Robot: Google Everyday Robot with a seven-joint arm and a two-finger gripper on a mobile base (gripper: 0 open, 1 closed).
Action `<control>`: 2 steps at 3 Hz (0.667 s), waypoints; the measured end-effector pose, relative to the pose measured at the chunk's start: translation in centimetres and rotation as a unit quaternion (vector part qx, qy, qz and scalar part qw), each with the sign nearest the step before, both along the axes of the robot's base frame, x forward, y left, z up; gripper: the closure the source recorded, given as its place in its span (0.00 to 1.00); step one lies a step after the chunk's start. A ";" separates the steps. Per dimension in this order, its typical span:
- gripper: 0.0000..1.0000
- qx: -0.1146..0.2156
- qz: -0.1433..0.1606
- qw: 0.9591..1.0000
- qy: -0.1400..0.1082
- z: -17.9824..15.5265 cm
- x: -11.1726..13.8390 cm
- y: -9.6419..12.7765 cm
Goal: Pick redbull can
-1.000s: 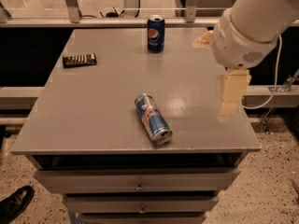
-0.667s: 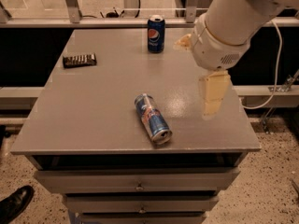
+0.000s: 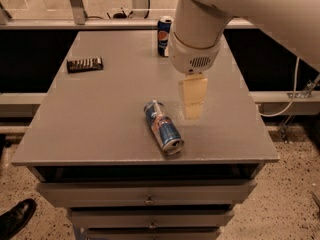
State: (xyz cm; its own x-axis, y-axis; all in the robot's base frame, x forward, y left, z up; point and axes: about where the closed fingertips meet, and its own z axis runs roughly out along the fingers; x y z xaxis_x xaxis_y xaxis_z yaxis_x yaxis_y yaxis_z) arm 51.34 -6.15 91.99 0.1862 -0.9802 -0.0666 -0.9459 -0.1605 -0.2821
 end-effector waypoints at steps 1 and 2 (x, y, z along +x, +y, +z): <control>0.00 -0.002 -0.099 0.995 0.024 -1.6 1.8 0.2; 0.00 0.006 -0.187 0.982 0.035 -2.7 2.6 -0.4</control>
Offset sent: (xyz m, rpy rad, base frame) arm 0.0326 -0.0094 -0.0405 0.0888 0.1219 -0.8218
